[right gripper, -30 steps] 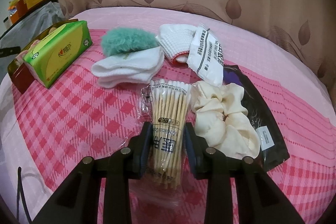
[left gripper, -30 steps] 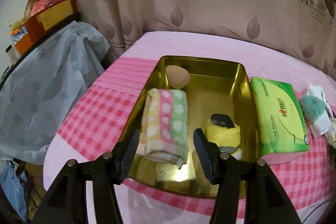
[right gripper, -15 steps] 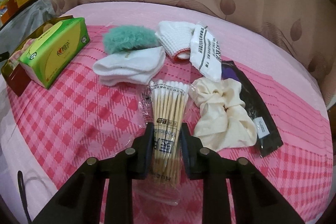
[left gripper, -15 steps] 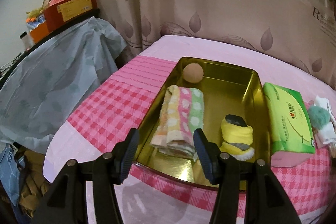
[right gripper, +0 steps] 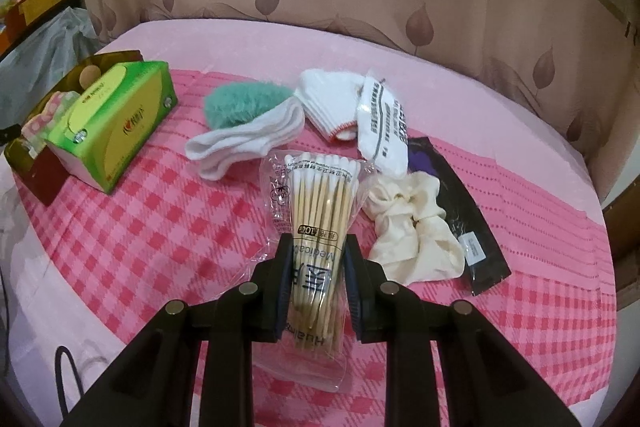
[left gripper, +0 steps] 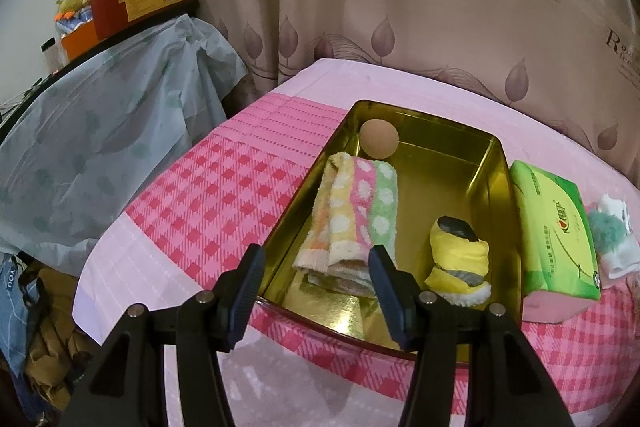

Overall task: Organize soft objects
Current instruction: 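Carry the cotton-swab bag over the tin and open the right gripper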

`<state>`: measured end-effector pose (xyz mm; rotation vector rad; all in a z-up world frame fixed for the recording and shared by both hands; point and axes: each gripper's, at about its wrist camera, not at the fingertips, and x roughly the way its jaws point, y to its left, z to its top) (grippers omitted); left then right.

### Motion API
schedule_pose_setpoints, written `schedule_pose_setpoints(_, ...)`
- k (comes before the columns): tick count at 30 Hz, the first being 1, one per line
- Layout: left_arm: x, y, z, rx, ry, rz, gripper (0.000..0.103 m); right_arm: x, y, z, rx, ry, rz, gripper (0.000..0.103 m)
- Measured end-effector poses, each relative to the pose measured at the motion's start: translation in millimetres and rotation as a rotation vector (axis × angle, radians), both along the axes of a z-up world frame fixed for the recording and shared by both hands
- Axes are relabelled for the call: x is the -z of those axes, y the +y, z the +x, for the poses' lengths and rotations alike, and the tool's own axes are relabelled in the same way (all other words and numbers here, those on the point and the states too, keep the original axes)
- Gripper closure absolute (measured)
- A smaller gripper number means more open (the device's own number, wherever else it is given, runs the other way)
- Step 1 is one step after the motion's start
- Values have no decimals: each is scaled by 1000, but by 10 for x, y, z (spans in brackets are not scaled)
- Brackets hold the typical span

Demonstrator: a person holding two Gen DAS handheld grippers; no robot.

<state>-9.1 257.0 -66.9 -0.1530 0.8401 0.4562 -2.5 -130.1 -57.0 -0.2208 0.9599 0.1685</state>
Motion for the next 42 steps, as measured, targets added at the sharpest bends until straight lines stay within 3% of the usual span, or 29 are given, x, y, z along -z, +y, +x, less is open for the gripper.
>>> schedule_pose_setpoints(22,-23,91,-26,-21,-13,-23,48,-305,226,-21,-20,-79,-15,82)
schedule_pose_setpoints(42,-18,253,-71,-86,-9,-56,48,-441,1506,190,-276,-57,88,82)
